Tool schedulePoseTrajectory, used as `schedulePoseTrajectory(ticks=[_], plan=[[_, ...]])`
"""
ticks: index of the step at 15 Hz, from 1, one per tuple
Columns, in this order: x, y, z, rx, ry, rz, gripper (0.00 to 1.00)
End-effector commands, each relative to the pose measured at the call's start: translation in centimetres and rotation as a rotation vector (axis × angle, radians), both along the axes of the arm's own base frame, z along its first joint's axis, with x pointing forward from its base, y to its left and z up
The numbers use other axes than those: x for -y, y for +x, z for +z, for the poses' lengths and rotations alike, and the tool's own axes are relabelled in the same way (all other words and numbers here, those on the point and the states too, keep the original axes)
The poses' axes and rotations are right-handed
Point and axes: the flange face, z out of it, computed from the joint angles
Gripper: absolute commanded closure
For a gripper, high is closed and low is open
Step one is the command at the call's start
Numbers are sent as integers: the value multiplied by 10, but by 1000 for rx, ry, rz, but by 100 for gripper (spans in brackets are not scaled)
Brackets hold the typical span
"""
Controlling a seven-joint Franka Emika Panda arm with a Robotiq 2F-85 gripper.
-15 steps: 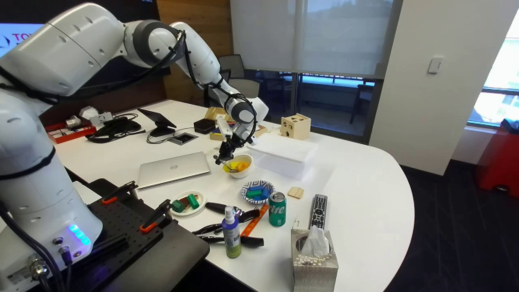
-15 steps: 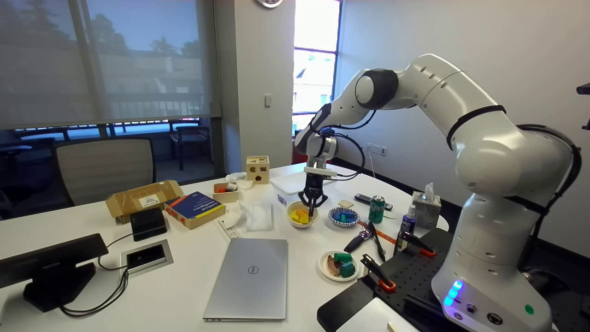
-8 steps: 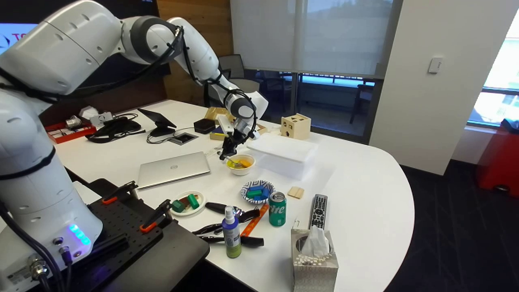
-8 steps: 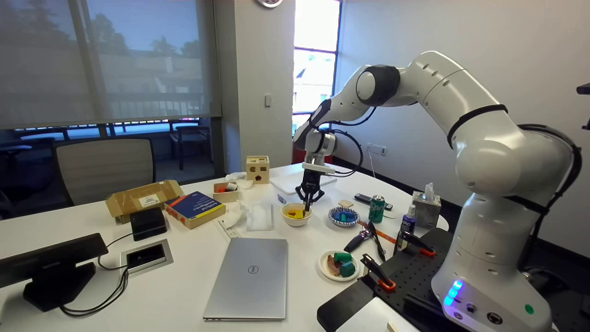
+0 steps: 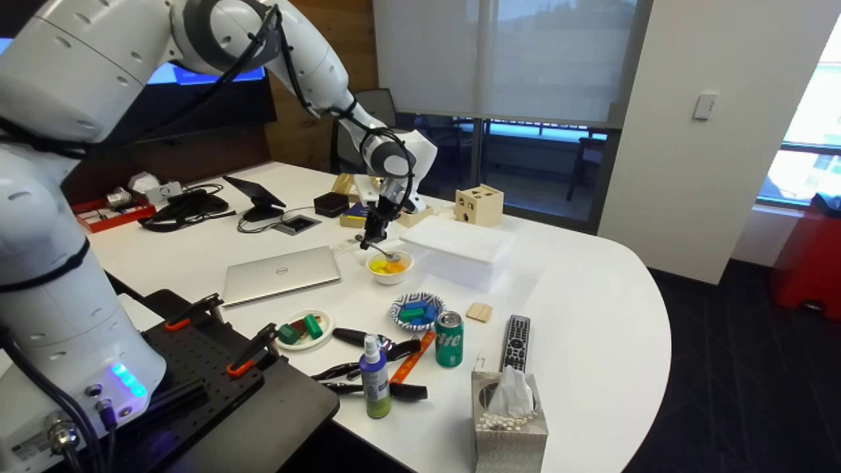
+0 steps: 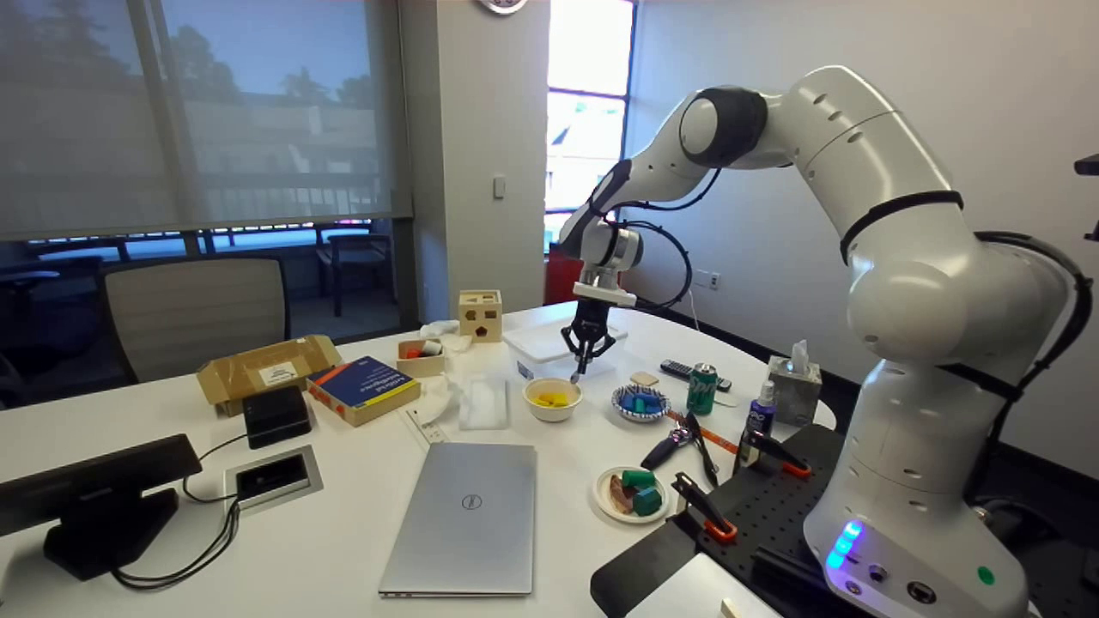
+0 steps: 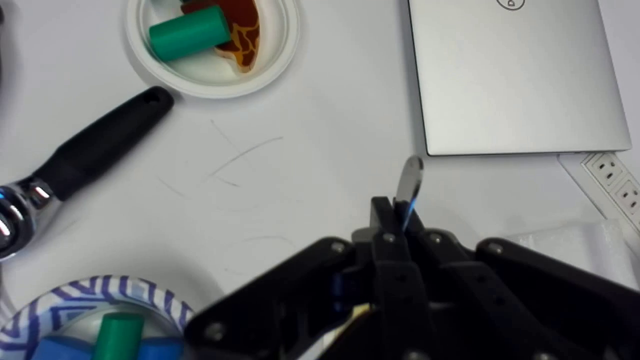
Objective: Use the spoon to stir in both the left then the right white bowls
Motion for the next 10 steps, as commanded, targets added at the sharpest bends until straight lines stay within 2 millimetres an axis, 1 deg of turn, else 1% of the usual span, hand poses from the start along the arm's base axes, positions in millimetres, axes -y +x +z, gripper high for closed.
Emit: schedulePoseTrajectory(ticks=[1, 4, 6, 8, 10], plan=[[34, -39, 9, -38, -28, -123, 99], [72, -66, -16, -67, -55, -193, 99], [92, -81, -29, -54, -77, -233, 99], [107, -93, -38, -27, -109, -273, 99], [115, -101, -45, -23, -117, -311, 99]])
